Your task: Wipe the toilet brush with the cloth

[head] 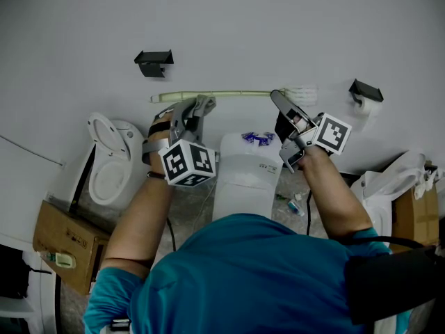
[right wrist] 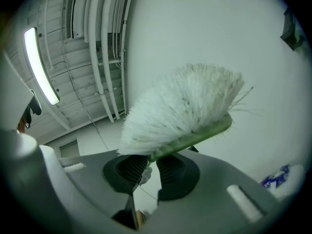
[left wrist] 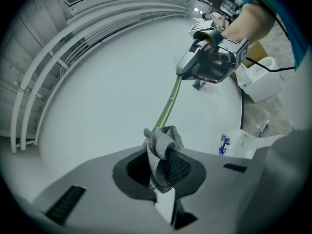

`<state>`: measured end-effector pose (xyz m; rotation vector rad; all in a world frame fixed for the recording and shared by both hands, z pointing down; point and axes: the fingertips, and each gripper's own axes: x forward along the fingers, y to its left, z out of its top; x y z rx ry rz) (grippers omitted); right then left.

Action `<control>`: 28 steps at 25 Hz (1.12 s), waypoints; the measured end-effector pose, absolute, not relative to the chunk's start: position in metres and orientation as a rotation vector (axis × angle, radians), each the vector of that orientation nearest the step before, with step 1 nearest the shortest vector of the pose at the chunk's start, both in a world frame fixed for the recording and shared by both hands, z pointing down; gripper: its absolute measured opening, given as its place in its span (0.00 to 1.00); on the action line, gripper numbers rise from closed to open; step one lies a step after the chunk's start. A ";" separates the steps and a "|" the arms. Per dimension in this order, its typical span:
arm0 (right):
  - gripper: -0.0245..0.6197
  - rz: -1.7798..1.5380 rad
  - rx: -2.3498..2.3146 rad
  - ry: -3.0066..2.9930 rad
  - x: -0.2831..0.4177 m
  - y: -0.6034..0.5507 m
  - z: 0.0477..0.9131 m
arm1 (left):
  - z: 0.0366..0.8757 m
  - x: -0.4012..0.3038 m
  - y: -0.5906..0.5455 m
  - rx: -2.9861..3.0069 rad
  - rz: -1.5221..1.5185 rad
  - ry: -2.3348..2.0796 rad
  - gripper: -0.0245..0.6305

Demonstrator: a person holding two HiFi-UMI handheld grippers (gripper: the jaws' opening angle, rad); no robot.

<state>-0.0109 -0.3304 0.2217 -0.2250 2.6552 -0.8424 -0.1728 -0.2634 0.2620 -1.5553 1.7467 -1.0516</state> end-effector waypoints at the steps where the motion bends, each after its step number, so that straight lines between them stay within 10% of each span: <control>1: 0.13 -0.839 -0.226 2.661 -0.011 -0.331 0.222 | 0.263 -0.174 -0.263 -1.555 -1.053 1.749 0.10; 28: 0.13 -0.811 -0.316 2.701 0.001 -0.344 0.231 | 0.275 -0.243 -0.243 -1.534 -1.048 1.900 0.10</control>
